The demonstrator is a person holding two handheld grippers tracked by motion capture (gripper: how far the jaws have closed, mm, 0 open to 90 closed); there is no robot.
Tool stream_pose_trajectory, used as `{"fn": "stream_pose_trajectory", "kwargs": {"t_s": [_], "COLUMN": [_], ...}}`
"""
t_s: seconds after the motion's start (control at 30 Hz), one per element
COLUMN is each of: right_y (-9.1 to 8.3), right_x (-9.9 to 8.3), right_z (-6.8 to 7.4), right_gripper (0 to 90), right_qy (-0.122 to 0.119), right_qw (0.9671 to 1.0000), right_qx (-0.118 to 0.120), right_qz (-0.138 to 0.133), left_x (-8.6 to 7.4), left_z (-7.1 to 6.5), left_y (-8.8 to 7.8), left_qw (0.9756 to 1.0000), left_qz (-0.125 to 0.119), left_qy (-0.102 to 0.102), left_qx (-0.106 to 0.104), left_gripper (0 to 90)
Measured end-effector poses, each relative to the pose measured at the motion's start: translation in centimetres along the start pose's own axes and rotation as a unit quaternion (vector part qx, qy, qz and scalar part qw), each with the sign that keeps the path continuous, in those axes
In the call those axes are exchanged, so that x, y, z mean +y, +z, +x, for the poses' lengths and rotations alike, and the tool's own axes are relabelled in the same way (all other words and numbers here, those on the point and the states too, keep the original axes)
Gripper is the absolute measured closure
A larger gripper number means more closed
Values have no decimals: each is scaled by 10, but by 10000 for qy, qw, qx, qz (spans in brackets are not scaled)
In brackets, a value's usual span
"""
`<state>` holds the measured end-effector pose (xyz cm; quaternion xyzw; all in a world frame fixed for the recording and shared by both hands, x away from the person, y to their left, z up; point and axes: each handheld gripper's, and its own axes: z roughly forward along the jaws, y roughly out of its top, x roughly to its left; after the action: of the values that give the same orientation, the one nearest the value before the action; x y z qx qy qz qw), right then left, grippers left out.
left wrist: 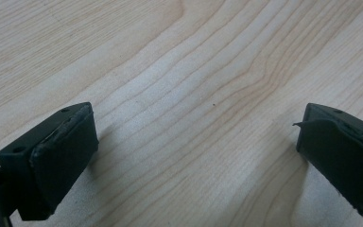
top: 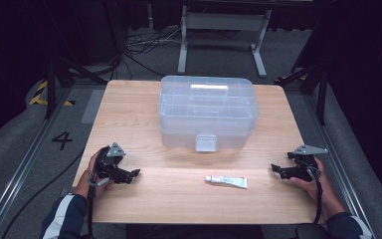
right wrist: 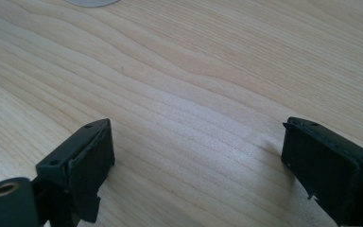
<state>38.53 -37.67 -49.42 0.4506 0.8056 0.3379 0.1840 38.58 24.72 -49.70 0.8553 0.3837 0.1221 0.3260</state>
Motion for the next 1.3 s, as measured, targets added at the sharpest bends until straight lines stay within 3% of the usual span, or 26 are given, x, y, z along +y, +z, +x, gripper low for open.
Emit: {"fn": "stream_pose_trajectory", "kwargs": {"t_s": [0.13, 0.3, 0.53, 0.8, 0.9, 1.1, 1.3], "right_y": [0, 1, 0, -2, -4, -14, -21], "right_x": [0, 1, 1, 4, 12, 38, 61], "right_z": [0, 1, 2, 4, 3, 6, 15], "right_gripper": [102, 94, 95, 193, 227, 234, 264], "right_qy": [0, 43, 43, -221, -219, -355, -652], "right_qw": [10000, 10000, 10000, 9997, 9994, 9986, 9971], "right_qx": [-3, -52, -69, 81, 268, 345, 255], "right_qz": [0, 13, 54, 55, 63, -196, -290], "left_x": [1, 1, 2, 3, 3, 3, 3], "left_z": [-2, -4, -3, -2, -1, -1, -1], "left_y": [1, 1, 2, 2, 3, 3, 3], "left_qw": [10000, 10000, 10000, 9999, 9999, 9999, 9999], "left_qz": [1, -7, -12, -1, -11, -10, -9], "left_qy": [-68, 58, 82, 130, 142, 137, 135], "left_qx": [68, -5, -35, -99, -68, -73, -75], "left_gripper": [0, 5, 2, 1, 5, 5, 5]}}
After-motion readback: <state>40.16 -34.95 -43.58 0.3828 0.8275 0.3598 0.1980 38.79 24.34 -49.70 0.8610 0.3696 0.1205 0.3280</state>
